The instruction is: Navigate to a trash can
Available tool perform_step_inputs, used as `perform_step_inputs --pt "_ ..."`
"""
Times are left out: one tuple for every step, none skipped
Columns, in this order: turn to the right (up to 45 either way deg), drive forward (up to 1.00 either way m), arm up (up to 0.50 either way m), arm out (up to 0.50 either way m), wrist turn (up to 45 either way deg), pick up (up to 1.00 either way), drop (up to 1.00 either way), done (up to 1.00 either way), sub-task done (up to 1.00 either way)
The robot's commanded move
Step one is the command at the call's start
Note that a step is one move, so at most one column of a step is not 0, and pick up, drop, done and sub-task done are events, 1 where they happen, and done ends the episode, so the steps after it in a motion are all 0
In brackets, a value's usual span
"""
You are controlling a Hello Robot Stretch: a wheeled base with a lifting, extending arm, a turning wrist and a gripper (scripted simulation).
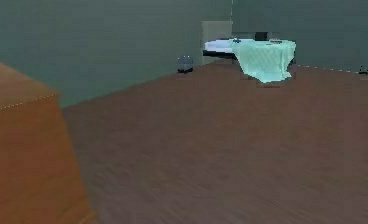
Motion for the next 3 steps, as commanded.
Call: perform_step_inputs --pt "0.0 1.00 0.00 0.00 0.0 0.00 0.00 0.00 0.00" --pt "0.0 1.00 0.00 0.00 0.0 0.00 0.00 0.00 0.00" --pt "0.0 1.00 0.00 0.00 0.0 0.00 0.00 0.00 0.00"
